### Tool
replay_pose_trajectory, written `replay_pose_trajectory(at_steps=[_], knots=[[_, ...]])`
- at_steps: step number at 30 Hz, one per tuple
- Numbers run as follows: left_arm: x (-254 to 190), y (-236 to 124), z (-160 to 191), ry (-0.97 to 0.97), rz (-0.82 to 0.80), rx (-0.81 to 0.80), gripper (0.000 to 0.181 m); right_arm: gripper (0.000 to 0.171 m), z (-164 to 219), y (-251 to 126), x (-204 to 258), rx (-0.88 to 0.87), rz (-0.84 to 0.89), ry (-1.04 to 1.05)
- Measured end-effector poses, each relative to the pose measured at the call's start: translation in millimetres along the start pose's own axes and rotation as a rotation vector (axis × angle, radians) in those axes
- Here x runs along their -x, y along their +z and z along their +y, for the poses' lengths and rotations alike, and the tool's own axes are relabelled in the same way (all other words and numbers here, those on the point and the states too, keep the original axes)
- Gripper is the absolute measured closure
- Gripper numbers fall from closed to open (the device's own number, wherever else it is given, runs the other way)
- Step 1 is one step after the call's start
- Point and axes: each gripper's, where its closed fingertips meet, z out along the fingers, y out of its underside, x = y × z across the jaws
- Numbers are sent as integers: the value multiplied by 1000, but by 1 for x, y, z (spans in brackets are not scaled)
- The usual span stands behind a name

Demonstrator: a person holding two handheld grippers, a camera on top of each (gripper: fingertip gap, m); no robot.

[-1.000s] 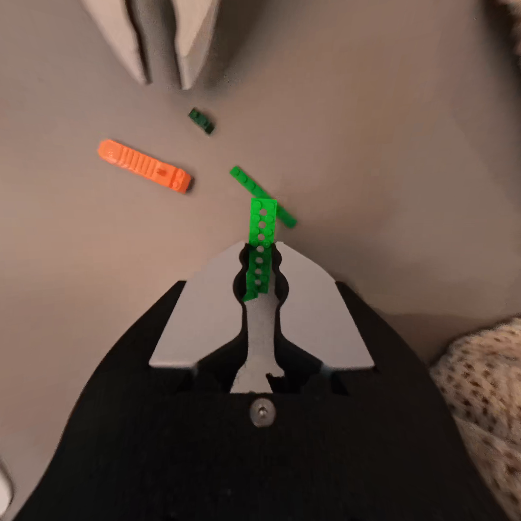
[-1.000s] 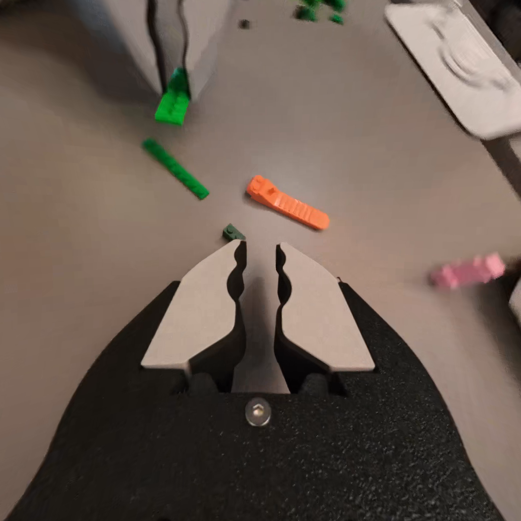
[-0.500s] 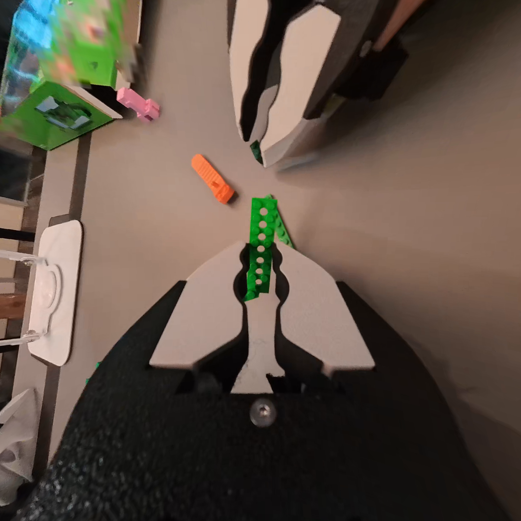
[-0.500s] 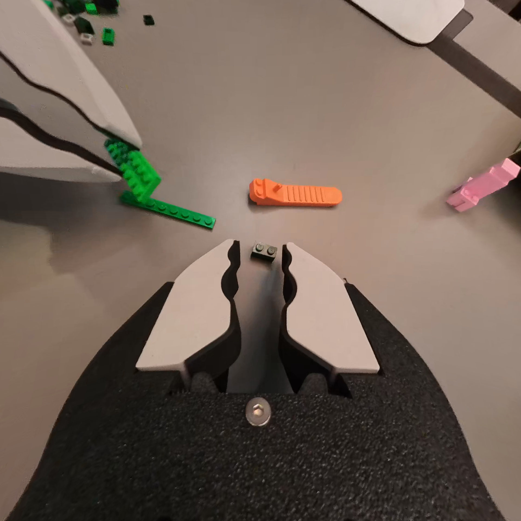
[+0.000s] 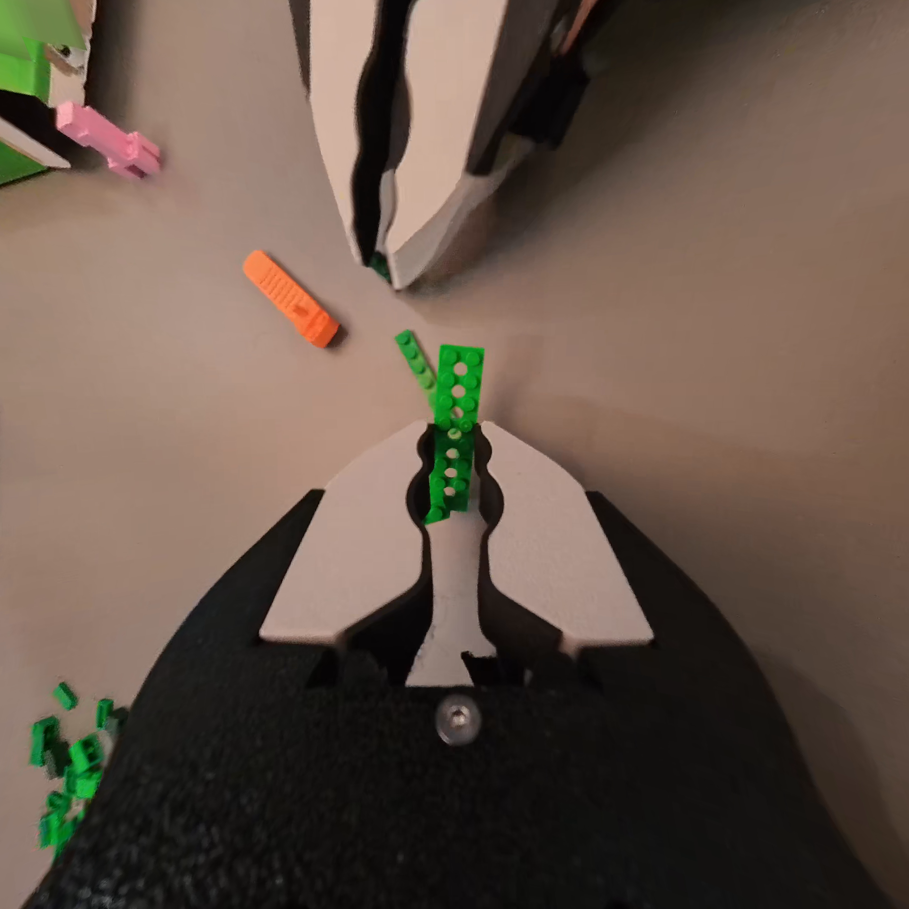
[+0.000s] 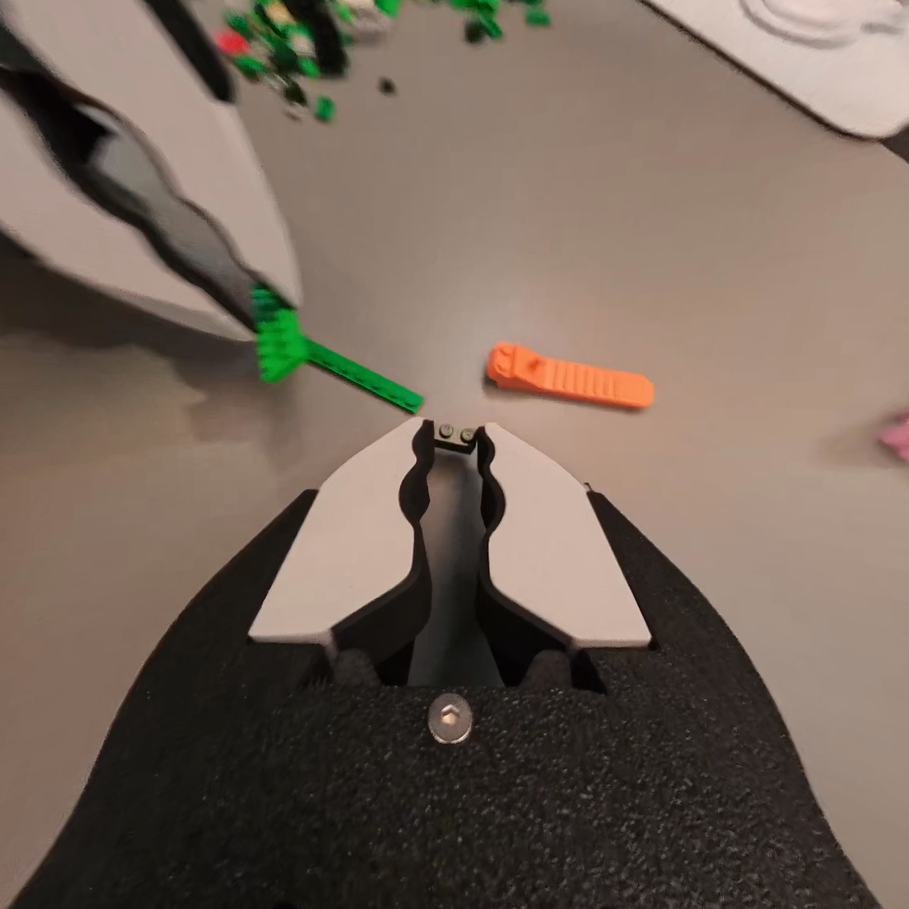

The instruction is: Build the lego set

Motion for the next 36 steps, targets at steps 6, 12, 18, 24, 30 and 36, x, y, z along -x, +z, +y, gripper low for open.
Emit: replay_pose_trajectory(at_steps=[6, 12, 18, 24, 30, 36], knots=[[47, 13, -12, -22, 83, 44, 166, 155, -30, -17, -17, -223, -179, -68], [84, 46, -16, -54, 236, 94, 166, 155, -37, -12, -36, -271, -359, -77], [89, 59, -19, -5, 318, 160, 166, 155, -34, -2, -54, -230, -383, -154], [87, 65, -16, 15, 339, 216, 166, 155, -24, 13, -59, -117, -393, -218], [88, 70, -13, 18, 316, 262, 166, 155, -16, 21, -59, -46, -366, -277], [86, 70, -13, 20, 317, 281, 166, 155, -16, 23, -59, -37, -386, -293]])
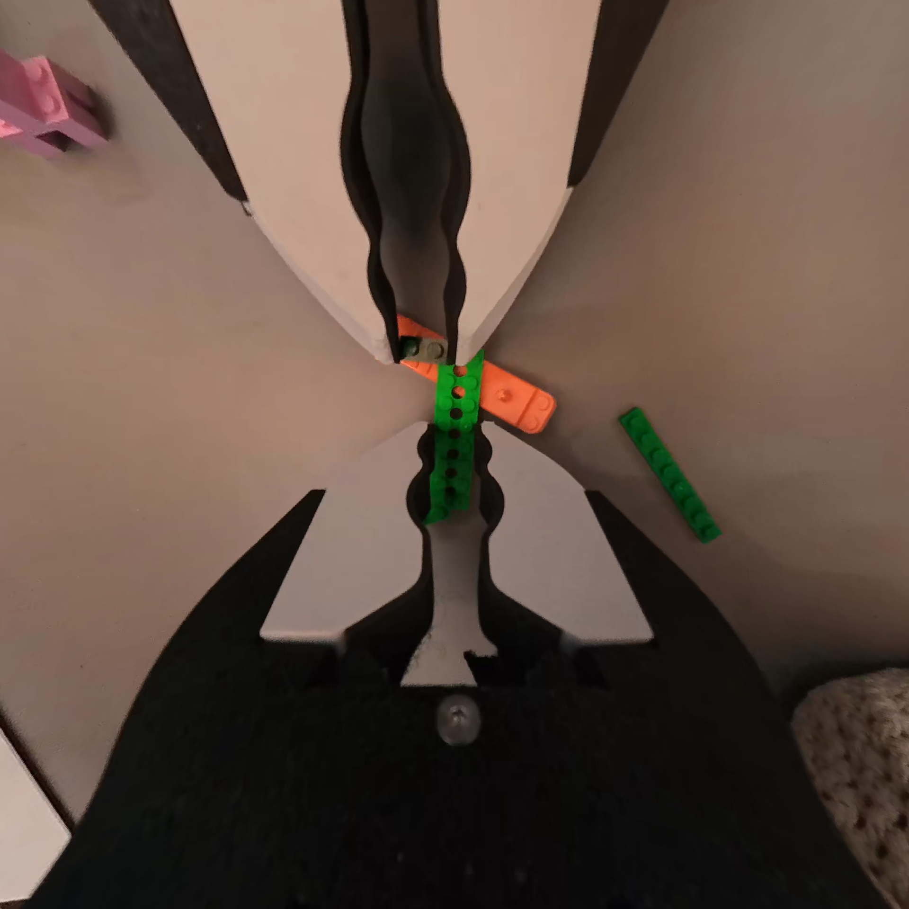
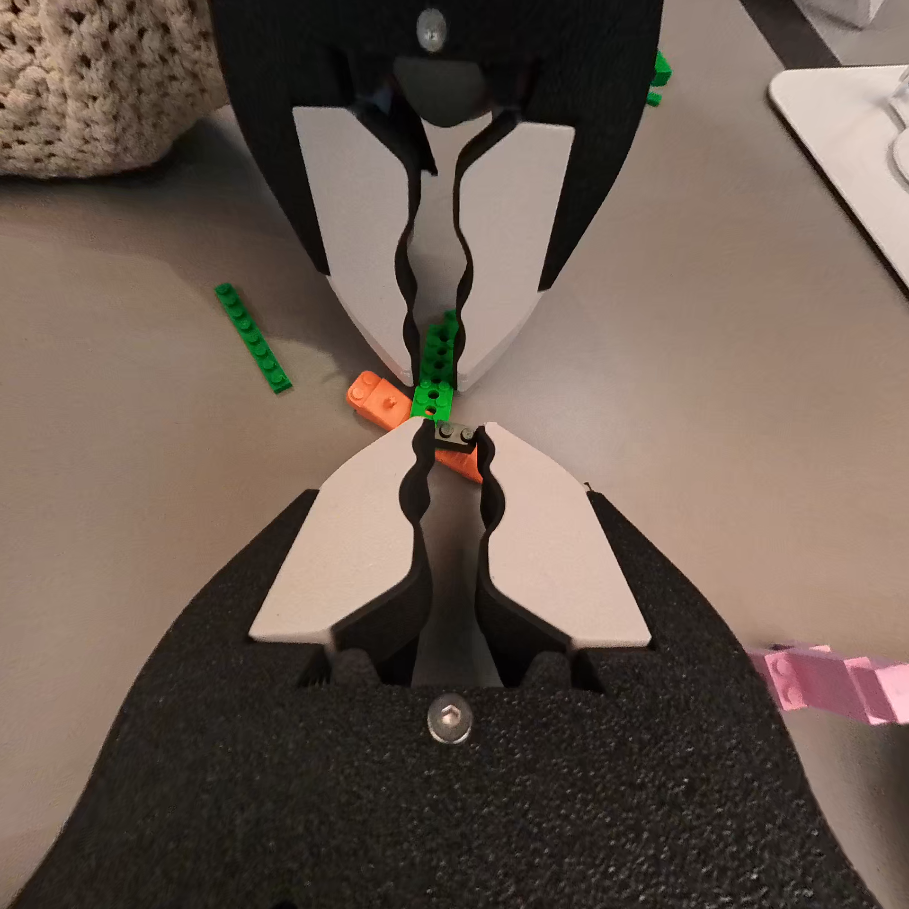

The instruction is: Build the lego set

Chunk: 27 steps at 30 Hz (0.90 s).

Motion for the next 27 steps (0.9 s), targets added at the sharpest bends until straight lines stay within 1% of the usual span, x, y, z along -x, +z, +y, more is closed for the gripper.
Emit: replay_pose_trajectory(at_steps=[7, 16, 27], knots=[[0, 0, -1, 1, -17, 23, 166, 155, 0, 0, 3, 40, -24, -33], [-2, 1, -4, 15, -24, 27, 166, 155, 4, -2, 5, 118, 4, -75], [-1, 1, -5, 12, -15, 7, 167, 155, 5, -1, 6, 126, 21, -27]])
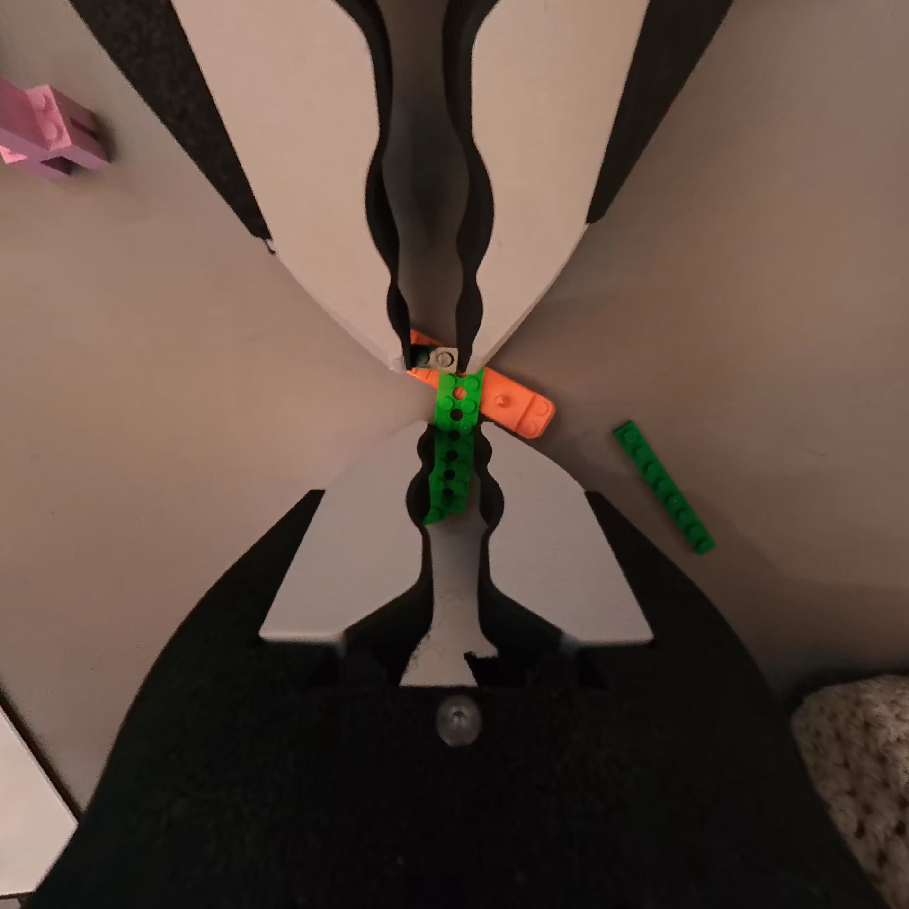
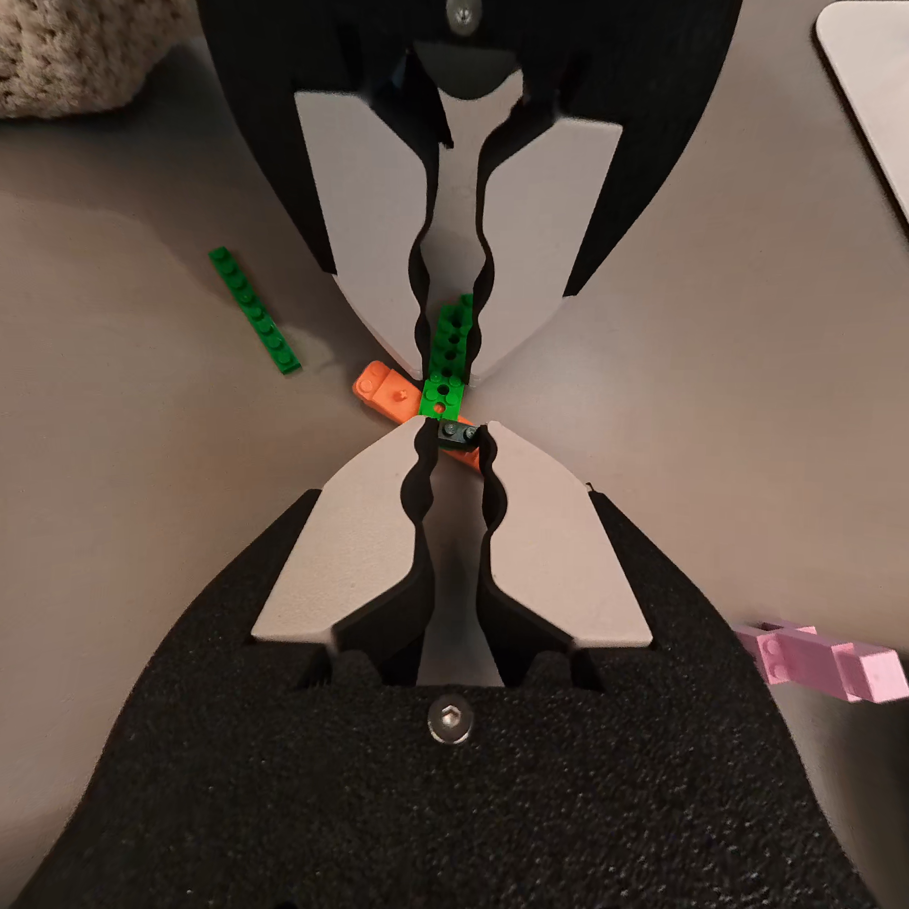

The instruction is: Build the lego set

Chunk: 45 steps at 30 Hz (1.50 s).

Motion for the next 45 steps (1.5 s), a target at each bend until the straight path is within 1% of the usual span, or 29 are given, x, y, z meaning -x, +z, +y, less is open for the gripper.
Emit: replay_pose_trajectory(at_steps=[7, 10, 12, 14, 17, 19, 22, 25, 28, 31, 32, 35, 39, 40, 41, 43, 45], knots=[[0, 0, 0, 6, -16, 22, 166, 155, 0, 0, 0, -24, 19, -2], [0, 1, 1, 8, -15, 23, 166, 154, -2, 2, -1, -93, 39, 15], [-2, 2, -4, 6, 7, -18, 166, 149, -1, 1, 4, -101, -20, 50], [-3, 3, -6, 3, 18, -36, 166, 148, -2, -1, 3, -120, -15, 48], [-2, 2, -5, 16, 13, -34, 166, 142, -2, -4, 5, -130, -8, 31], [-2, 2, -5, 18, 14, -40, 166, 139, -5, -10, 5, -176, 7, 3], [-2, -1, -3, 15, 24, -56, 166, 133, -12, -23, 5, -243, 77, -85], [-7, -16, -8, -17, 82, -158, 167, 125, -18, -32, 3, -192, 243, -274], [-12, -36, -10, -48, 139, -256, 167, 122, -32, -34, 10, -138, 414, -521], [-14, -45, -7, -61, 149, -274, 167, 130, -40, -31, 11, -65, 550, -686], [-15, -47, -7, -63, 154, -279, 167, 134, -44, -31, 11, -64, 586, -716], [-20, -48, -8, -62, 182, -276, 167, 135, -48, -31, 10, -41, 632, -765], [-25, -44, -10, -48, 203, -260, 167, 138, -47, -27, 13, -5, 637, -820], [-27, -43, -12, -46, 211, -263, 167, 143, -46, -26, 14, 10, 643, -842], [-28, -43, -12, -43, 214, -263, 167, 153, -44, -24, 15, 22, 638, -873], [-30, -43, -12, -38, 231, -263, 166, 155, -42, -24, 17, 48, 628, -905], [-31, -42, -14, -34, 240, -271, 166, 155, -40, -25, 17, 50, 607, -870]])
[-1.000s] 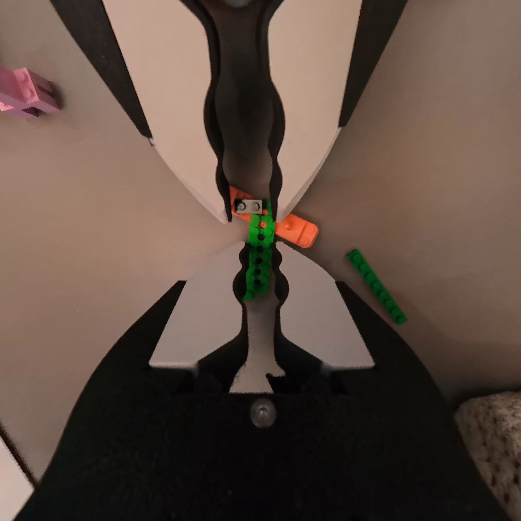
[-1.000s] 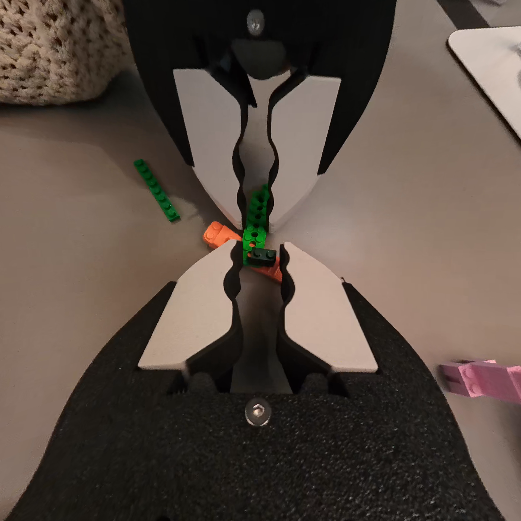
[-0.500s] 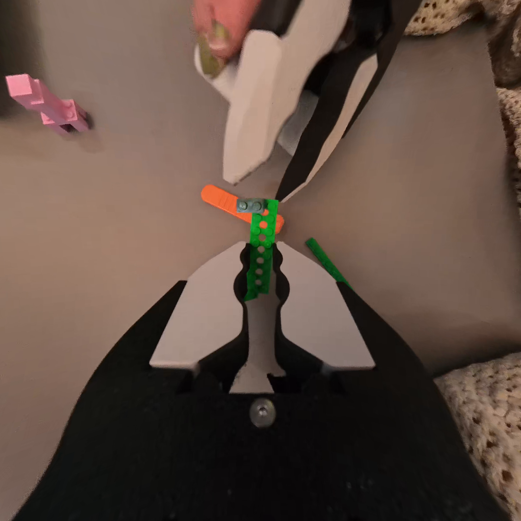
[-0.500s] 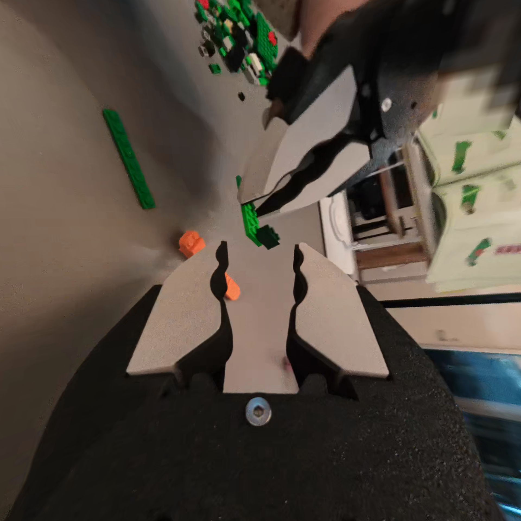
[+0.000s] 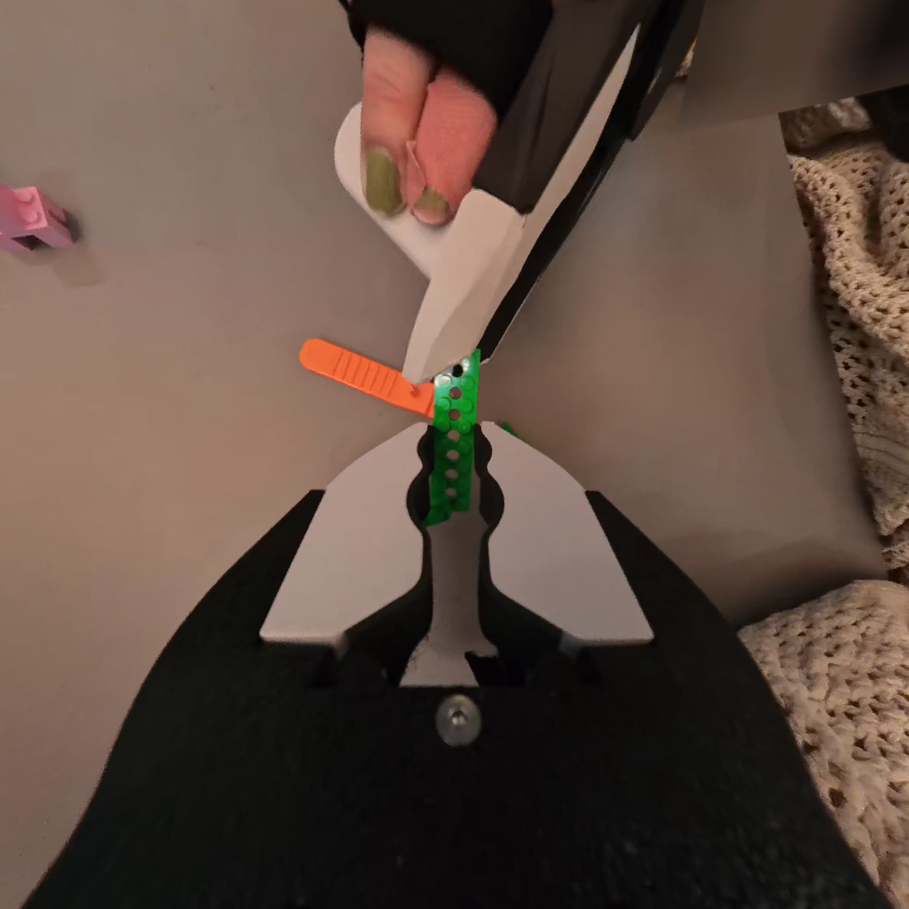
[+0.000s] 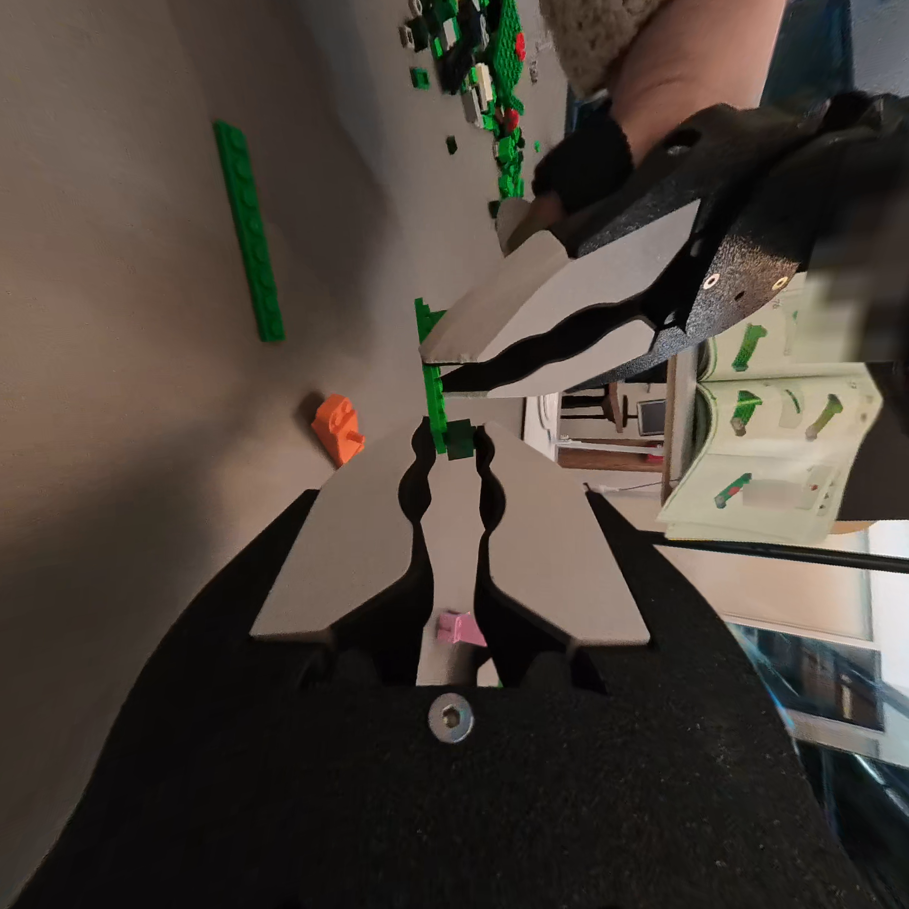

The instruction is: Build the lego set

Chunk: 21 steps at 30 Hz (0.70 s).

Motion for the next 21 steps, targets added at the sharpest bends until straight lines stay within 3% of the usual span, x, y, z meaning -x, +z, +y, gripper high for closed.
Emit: replay_pose_trajectory(at_steps=[3, 5, 9, 12, 15, 18, 21], knots=[[5, -3, -5, 22, -43, -31, 164, 155, 5, -1, -3, -6, 14, 53], [8, -11, -10, 42, -112, -65, 145, 155, 7, -4, -9, -33, 34, 127], [7, -39, -18, 140, -341, -228, 126, 155, 10, -12, -18, -84, 74, 266], [-5, -49, -12, 286, -579, -368, 130, 155, 3, -15, -12, -111, 58, 293], [-17, -46, 8, 384, -816, -364, 137, 155, -12, -16, -7, -151, 29, 299], [-30, -42, 22, 341, -918, -345, 138, 156, -22, -18, -8, -168, 32, 301], [-40, -42, 26, 130, -916, -428, 134, 156, -27, -21, -13, -144, 95, 237]])
